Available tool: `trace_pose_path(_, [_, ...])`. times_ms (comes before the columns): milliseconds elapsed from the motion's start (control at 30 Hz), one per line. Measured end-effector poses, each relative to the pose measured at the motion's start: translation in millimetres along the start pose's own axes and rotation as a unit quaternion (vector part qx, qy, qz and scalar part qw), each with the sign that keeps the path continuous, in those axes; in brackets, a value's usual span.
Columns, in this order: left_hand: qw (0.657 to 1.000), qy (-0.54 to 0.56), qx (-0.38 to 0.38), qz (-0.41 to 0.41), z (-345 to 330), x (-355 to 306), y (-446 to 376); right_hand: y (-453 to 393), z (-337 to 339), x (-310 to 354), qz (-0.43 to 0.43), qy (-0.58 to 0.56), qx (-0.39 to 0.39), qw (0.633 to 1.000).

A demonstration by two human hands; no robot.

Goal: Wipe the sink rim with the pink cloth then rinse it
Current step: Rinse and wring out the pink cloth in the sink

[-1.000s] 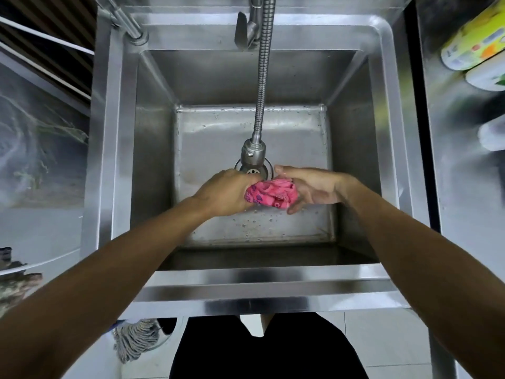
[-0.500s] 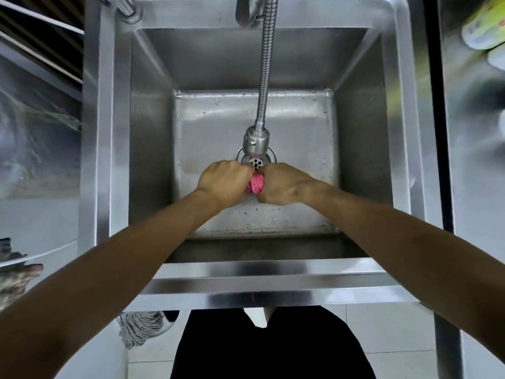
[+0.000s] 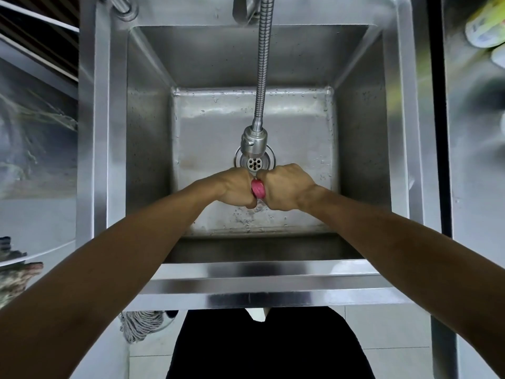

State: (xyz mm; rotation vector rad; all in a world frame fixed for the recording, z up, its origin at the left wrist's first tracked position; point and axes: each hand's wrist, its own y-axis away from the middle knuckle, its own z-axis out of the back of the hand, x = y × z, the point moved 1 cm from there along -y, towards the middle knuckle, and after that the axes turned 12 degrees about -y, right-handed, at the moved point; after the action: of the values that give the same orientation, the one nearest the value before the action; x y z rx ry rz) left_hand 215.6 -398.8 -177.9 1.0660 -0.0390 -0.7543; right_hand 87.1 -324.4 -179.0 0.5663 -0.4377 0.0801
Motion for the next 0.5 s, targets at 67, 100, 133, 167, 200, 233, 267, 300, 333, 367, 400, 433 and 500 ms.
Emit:
trace_pose_path(67, [1.0, -0.002, -0.004, -0.007, -0.4, -1.4, -3.2, 2.1, 2.3, -2.6, 0.001, 0.004, -0.009, 1.0])
trace_pose_path(100, [1.0, -0.016, -0.014, -0.01, -0.8, -2.2, -3.6, 4.2, 2.2, -3.5, -0.004, 0.004, -0.017, 1.0])
trace_pose_path(133, [0.999, -0.032, -0.028, -0.018, -1.3, -2.3, -4.2, 6.7, 2.1, -4.1, -0.011, 0.001, -0.023, 1.0])
trace_pose_path(167, [0.998, -0.04, -0.031, -0.026, -1.5, -1.8, -3.8, 9.4, 1.9, -4.6, -0.016, -0.004, -0.025, 1.0])
trace_pose_path(200, [0.998, -0.037, -0.024, -0.035, -1.3, -1.3, -3.0, 12.4, 1.9, -4.6, -0.019, -0.013, -0.025, 0.999])
trace_pose_path(233, [0.999, -0.026, -0.012, -0.041, -0.4, -0.3, -1.9, 15.3, 0.4, -4.3, -0.025, -0.023, -0.027, 0.999])
trace_pose_path(267, [0.999, -0.013, -0.004, -0.049, 0.8, 1.4, -1.0, 18.7, 0.7, -3.2, -0.033, -0.036, -0.028, 0.998])
trace_pose_path(300, [0.999, 0.0, 0.003, -0.055, 2.9, 2.8, -0.2, 21.4, 2.6, -2.8, -0.044, -0.057, -0.024, 0.997])
trace_pose_path(333, [0.998, 0.02, 0.011, -0.057, 4.4, 4.7, -0.1, 24.4, 6.4, -2.5, -0.057, -0.088, -0.009, 0.994])
trace_pose_path(367, [0.997, 0.044, 0.024, -0.053, 5.9, 5.0, 1.0, 26.7, 11.6, -2.4, -0.075, -0.136, 0.026, 0.988])
trace_pose_path(400, [0.997, 0.055, 0.03, -0.052, 6.2, 4.9, 1.5, 28.0, 17.6, -2.8, -0.092, -0.207, 0.079, 0.971])
trace_pose_path(433, [0.997, 0.04, 0.018, -0.059, 6.9, 3.6, 3.2, 28.6, 24.7, -4.8, -0.1, -0.295, 0.14, 0.94])
trace_pose_path(500, [0.993, -0.057, -0.058, -0.081, 7.8, 1.1, 9.7, 26.8, 37.1, -14.4, -0.117, -0.458, 0.251, 0.845])
